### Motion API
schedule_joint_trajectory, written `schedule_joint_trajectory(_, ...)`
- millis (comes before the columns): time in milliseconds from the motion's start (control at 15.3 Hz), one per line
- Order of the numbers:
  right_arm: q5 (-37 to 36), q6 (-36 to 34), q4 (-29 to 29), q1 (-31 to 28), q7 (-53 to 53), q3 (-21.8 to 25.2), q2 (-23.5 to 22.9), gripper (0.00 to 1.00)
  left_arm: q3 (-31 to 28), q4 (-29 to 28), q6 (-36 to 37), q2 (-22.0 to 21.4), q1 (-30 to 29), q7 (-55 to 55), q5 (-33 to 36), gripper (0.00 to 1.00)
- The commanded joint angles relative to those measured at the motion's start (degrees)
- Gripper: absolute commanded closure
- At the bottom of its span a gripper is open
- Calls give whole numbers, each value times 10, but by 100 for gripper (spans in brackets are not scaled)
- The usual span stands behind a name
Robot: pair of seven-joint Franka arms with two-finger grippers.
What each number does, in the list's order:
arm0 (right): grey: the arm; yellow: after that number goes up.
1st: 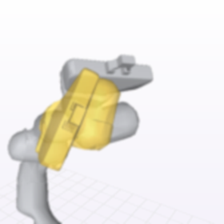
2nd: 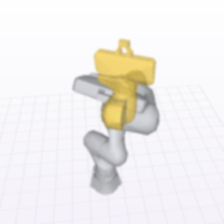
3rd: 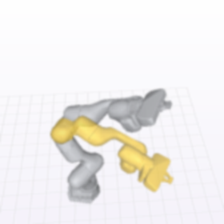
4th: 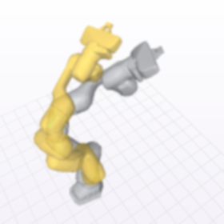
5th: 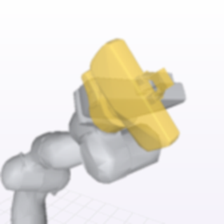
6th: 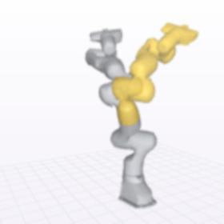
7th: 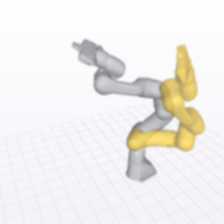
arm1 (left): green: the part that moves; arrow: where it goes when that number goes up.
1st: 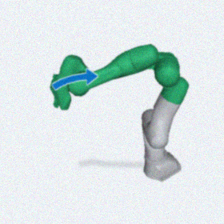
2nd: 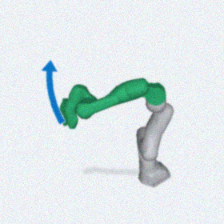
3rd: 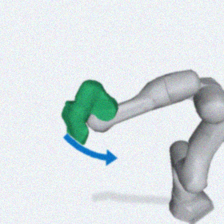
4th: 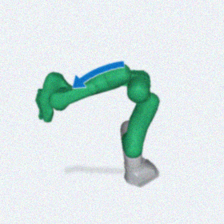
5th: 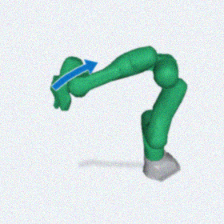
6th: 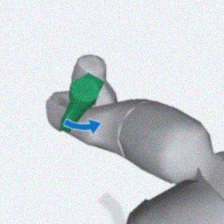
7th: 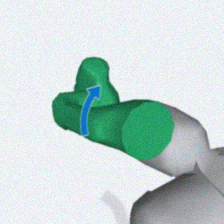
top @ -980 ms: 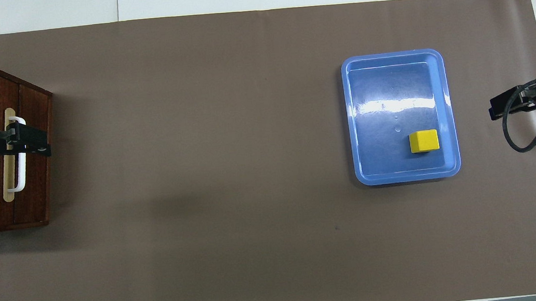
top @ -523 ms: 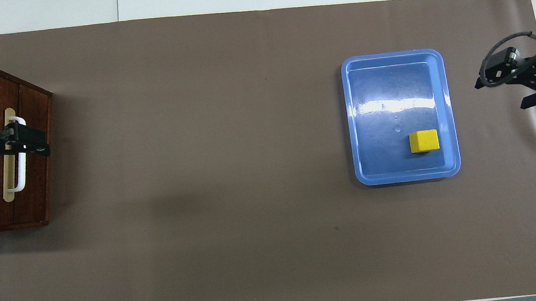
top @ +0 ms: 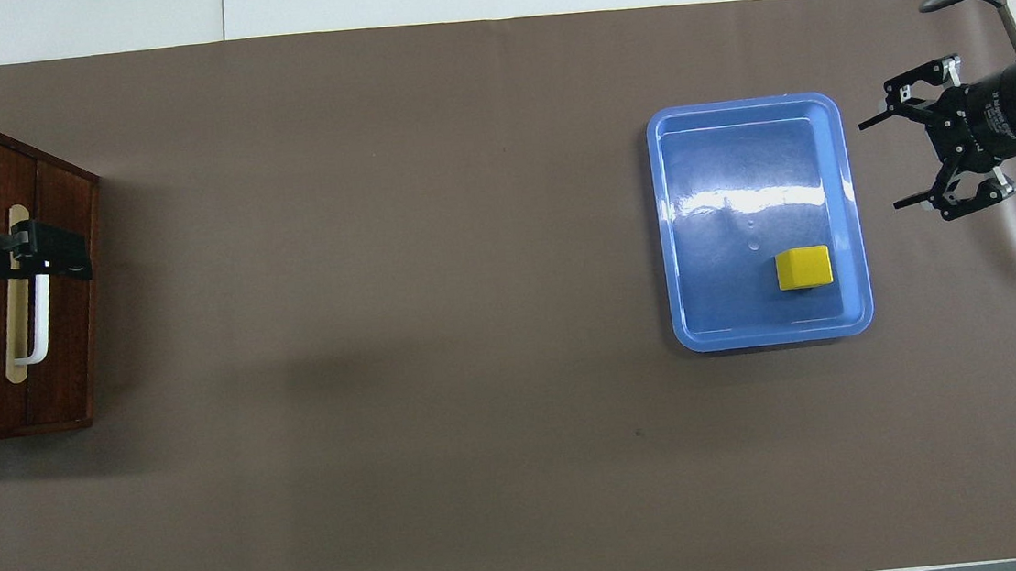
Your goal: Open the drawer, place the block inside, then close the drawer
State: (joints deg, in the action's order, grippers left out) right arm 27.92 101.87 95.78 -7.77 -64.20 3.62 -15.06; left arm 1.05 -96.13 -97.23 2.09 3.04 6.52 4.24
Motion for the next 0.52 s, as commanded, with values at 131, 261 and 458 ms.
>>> schedule_joint_trajectory(131, 91, -16, 43, -58, 37, -4, -60, 5, 0, -66, -87, 7, 13, -4, 76, 0)
schedule_joint_trajectory(261, 103, -3, 90, -61, 90, -4, -59, 5, 1, -88, -120, 19, 15, -2, 124, 0)
schedule_joint_trajectory(458, 137, -3, 119, -72, 135, -4, -58, 4, -3, -109, -181, 38, 15, -2, 147, 0)
